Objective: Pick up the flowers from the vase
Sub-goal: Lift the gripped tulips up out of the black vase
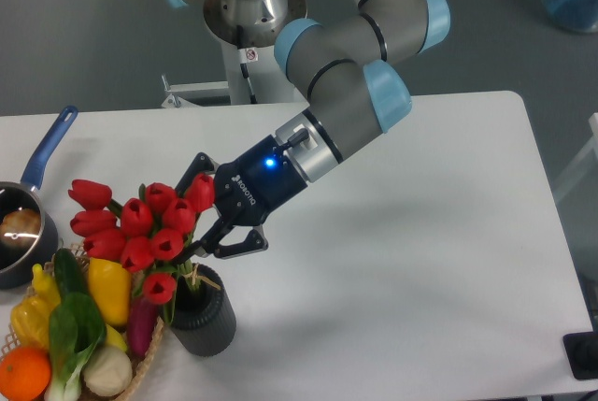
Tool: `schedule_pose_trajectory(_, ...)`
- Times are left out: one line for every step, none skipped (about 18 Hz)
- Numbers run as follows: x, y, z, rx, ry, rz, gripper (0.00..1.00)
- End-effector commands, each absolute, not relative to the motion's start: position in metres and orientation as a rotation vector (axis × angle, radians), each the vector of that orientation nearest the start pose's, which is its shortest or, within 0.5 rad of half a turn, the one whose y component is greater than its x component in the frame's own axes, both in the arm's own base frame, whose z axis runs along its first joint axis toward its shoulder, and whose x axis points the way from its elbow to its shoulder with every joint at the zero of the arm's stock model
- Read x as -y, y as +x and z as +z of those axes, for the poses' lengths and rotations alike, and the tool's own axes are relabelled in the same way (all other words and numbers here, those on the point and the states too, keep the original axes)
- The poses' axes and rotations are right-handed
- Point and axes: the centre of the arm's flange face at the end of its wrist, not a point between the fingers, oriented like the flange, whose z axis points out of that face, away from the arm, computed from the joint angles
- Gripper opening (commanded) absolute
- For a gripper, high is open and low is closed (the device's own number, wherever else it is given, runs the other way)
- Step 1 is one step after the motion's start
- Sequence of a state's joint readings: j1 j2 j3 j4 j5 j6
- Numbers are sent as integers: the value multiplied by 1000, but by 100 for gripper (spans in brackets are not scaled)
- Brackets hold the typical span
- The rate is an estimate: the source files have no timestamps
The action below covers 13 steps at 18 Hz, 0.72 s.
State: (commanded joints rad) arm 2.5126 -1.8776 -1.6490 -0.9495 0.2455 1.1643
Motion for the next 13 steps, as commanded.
schedule_pose_trajectory(-534,-347,421,-370,-1802,-515,44)
schedule_pose_trajectory(-533,-348,423,-369,-1800,-511,43)
schedule_pose_trajectory(-532,-348,425,-369,-1798,-509,43)
schedule_pose_trajectory(-531,-348,427,-368,-1798,-506,43)
schedule_pose_trajectory(-529,-349,430,-359,-1799,-506,41)
schedule_pose_trajectory(-528,-350,431,-354,-1799,-507,40)
schedule_pose_trajectory(-525,-352,433,-348,-1796,-504,40)
schedule_pose_trajectory(-523,-354,437,-341,-1779,-510,40)
schedule_pose_trajectory(-521,-355,440,-331,-1759,-522,40)
schedule_pose_trajectory(-519,-358,441,-318,-1747,-529,40)
schedule_pose_trajectory(-516,-361,444,-311,-1740,-529,40)
schedule_pose_trajectory(-514,-361,448,-310,-1736,-525,40)
schedule_pose_trajectory(-513,-361,450,-307,-1737,-525,40)
